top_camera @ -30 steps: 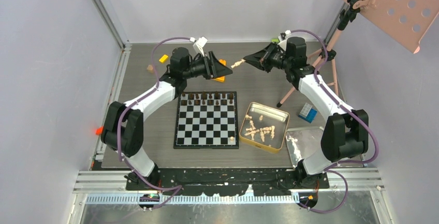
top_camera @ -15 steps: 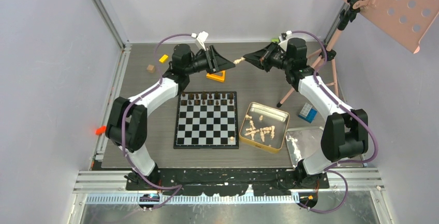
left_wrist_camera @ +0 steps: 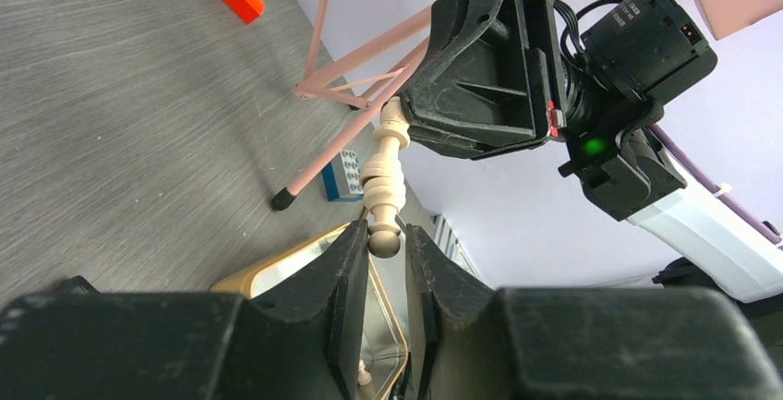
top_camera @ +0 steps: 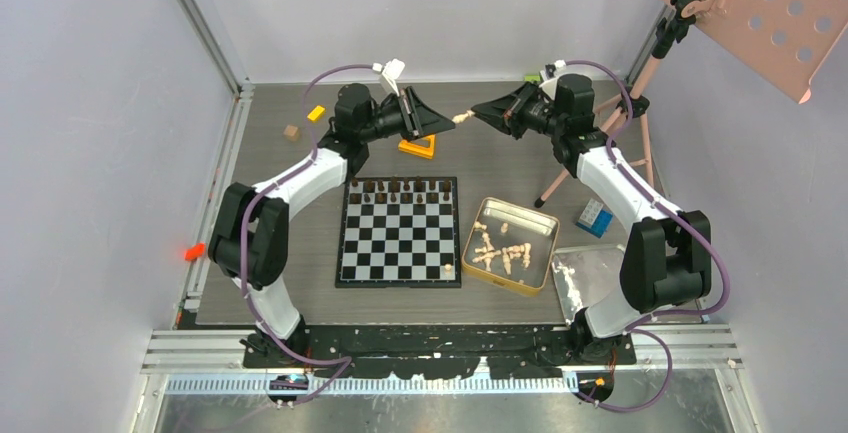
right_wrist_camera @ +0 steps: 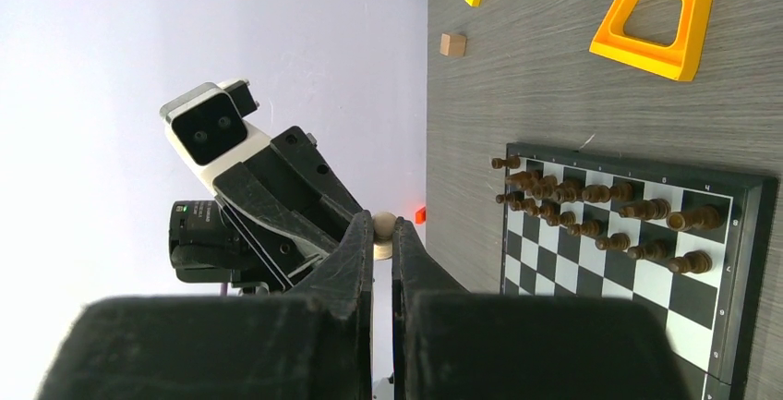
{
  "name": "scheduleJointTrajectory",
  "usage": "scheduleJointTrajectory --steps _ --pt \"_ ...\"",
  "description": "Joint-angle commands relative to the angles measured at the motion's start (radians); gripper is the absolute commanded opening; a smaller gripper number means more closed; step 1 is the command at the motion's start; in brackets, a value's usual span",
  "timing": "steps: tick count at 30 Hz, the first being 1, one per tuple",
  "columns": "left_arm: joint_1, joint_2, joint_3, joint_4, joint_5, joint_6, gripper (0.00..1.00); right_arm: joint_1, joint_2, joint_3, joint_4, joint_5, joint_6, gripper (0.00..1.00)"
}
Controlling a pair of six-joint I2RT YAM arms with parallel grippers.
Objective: Set up the chess pieces on the board
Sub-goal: Pick up the chess piece from the storage box, then place the chess piece on the chessboard.
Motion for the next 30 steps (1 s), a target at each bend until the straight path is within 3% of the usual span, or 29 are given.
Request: scheduleJointTrajectory --steps 1,4,7,10,13,16,17,21,25,30 --pt "-0.006 0.001 0.038 0.072 0.025 -0.015 0.22 -0.005 -0.01 -0.007 0.048 -0.012 0.002 0.01" --pt "-0.005 -0.005 0.029 0.074 0.027 -0.005 0.16 -0.008 -0.01 -0.008 0.053 -0.014 -0.002 0.01" --pt "-0.001 -0.026 0.023 0.038 0.039 0.044 0.02 -0.015 -0.013 -0.011 0.051 -0.014 -0.022 0.01" --pt "0.01 -0.082 0.012 -0.075 0.069 0.165 0.0 -0.039 -0.026 -0.006 0.022 -0.018 -0.064 0.01" --pt "0.025 -0.164 0.006 -0.303 0.092 0.401 0.0 -0.065 -0.04 0.0 -0.02 -0.026 -0.143 0.01" --pt "0.028 -0.257 0.037 -0.687 0.06 0.744 0.0 -0.087 -0.061 0.001 -0.081 -0.046 -0.228 0.01" --pt "0.027 -0.283 0.047 -0.865 0.033 0.852 0.0 -0.088 -0.067 -0.001 -0.091 -0.051 -0.282 0.01" --pt "0.027 -0.358 0.094 -1.308 -0.169 1.288 0.0 -0.089 -0.105 -0.023 -0.186 -0.09 -0.45 0.01" --pt "0.026 -0.401 0.056 -1.556 -0.36 1.476 0.04 -0.091 -0.144 -0.083 -0.234 -0.112 -0.6 0.01" --pt "0.026 -0.402 -0.016 -1.669 -0.507 1.53 0.06 -0.089 -0.193 -0.126 -0.31 -0.119 -0.788 0.01"
